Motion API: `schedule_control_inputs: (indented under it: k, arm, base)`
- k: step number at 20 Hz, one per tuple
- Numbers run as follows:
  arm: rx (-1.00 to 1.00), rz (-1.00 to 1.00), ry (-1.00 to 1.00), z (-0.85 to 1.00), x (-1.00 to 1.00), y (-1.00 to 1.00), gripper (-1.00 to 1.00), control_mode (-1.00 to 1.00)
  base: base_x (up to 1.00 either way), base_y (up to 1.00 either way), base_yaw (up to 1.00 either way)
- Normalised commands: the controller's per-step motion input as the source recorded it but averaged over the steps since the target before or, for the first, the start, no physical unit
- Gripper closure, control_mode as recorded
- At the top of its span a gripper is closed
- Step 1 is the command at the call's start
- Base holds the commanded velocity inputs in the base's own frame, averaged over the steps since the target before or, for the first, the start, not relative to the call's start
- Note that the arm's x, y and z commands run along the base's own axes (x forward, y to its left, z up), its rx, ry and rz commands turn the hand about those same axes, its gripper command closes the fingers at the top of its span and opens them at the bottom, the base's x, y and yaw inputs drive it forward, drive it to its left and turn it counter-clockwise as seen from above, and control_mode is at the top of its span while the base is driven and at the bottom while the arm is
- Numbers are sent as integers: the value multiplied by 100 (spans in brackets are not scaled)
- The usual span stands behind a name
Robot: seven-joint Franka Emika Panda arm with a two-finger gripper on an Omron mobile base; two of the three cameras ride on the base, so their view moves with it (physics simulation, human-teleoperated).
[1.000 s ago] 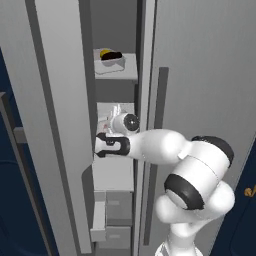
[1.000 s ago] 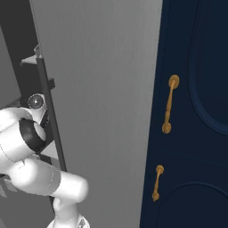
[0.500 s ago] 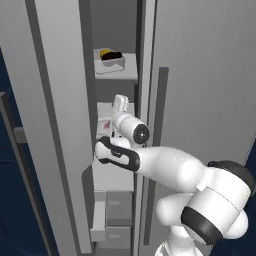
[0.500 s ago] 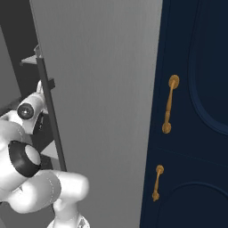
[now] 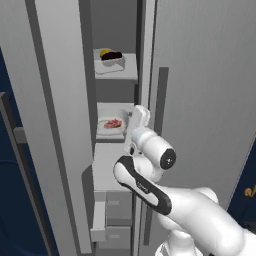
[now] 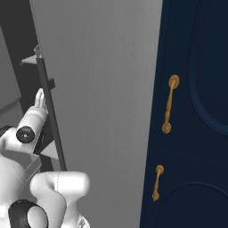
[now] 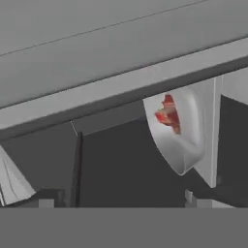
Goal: Take the meat container that has the steak and place it on the second highest rack of the freezer. Then take the vegetable container that has the avocado and lemon and place it on the highest rack of the freezer.
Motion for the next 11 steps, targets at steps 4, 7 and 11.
schedule_control_inputs:
  k: [4, 7, 11]
  arm:
    - [0, 3, -4, 51, -100, -31, -100, -100]
    - [-4, 2, -9, 47, -100, -39, -100, -100]
    - [-9, 1, -9, 46, -100, -42, -100, -100]
  base:
    - [0, 0, 0]
    - [0, 0, 0]
    - [0, 0, 0]
